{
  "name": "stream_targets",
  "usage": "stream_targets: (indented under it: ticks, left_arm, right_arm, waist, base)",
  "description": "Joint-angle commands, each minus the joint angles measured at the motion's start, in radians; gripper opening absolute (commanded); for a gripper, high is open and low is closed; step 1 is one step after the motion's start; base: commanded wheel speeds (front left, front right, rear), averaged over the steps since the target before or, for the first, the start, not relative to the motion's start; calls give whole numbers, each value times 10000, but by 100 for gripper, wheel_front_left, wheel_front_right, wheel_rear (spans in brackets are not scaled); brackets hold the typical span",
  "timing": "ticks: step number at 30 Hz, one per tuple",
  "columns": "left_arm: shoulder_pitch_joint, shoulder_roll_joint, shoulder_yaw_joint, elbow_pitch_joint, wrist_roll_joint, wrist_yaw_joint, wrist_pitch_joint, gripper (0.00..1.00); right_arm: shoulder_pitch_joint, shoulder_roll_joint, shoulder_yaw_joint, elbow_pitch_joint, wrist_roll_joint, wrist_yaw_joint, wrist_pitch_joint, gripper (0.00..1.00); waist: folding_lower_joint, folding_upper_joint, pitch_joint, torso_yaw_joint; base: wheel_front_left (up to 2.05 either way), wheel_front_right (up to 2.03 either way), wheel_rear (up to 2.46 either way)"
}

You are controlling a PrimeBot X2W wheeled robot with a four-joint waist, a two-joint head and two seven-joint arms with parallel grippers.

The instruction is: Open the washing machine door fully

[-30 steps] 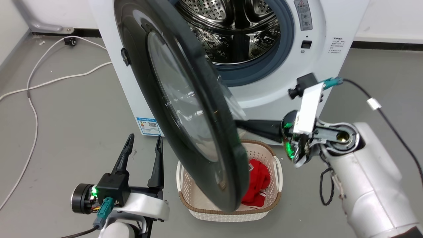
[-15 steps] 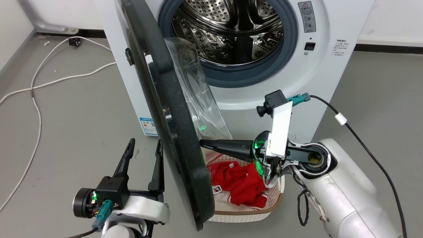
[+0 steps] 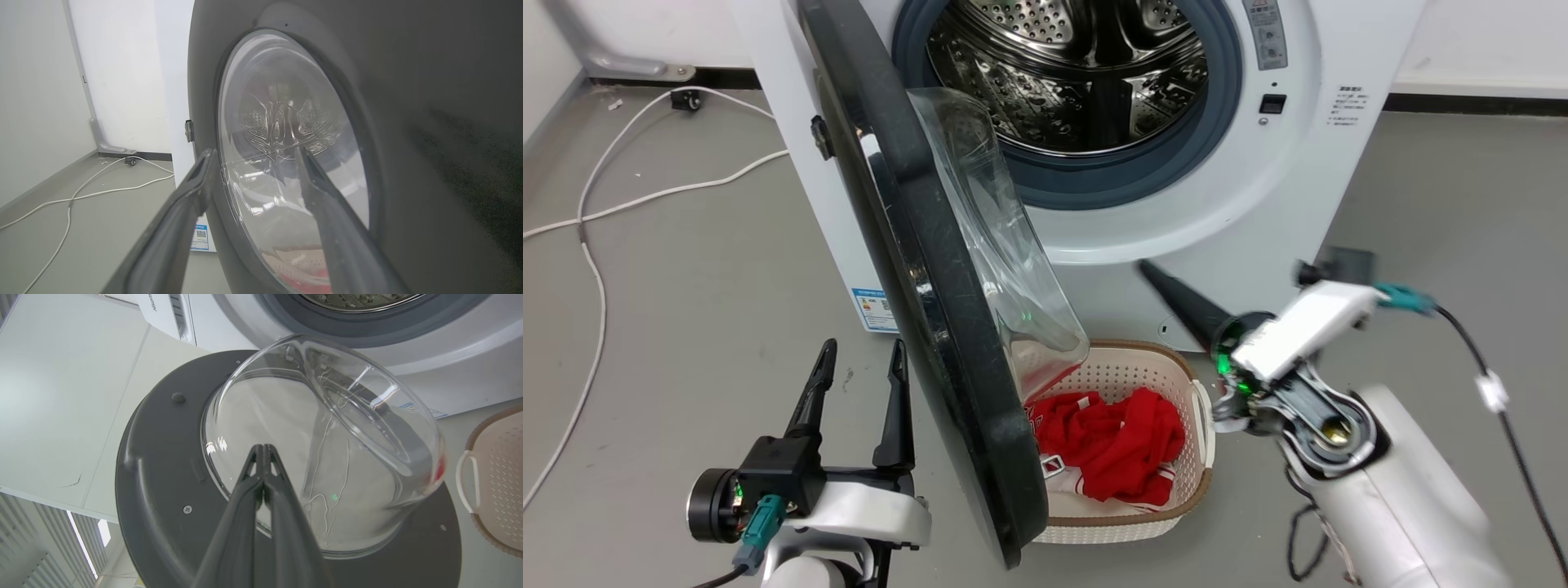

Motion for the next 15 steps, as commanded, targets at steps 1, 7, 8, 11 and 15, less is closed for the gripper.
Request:
stream_targets:
  ticks: [1, 7, 8, 11, 15]
  left_arm:
    - [142, -5, 62, -54, -16, 27, -26, 100]
    - [270, -6, 304, -106, 68, 31, -28, 100]
    - [309, -6, 353, -110, 80, 20, -26, 100]
    - [400, -6, 486, -112, 156, -2, -26, 100]
    - [464, -6, 571, -70, 212, -40, -26, 100]
  right_arm:
    - [363, -180, -230, -43, -225, -3, -608, 0]
    - [1515, -735, -883, -381, -1366, -2, -2943, 20]
    - [1701, -802, -941, -497, -1591, -2, -3289, 50]
    - [2253, -1101, -1009, -793, -2604, -3, -4324, 100]
    - [2852, -1340, -1270, -944, -4474, -3, -5313, 100]
  waist:
    - [0, 0, 12, -74]
    - [0, 0, -45, -318]
    - [0, 0, -53, -360]
    - [0, 0, -100, -489]
    - [0, 0, -187, -553]
  base:
    - [0, 0, 0]
    - [0, 0, 0]
    - [0, 0, 0]
    - [0, 0, 0]
    - [0, 0, 0]
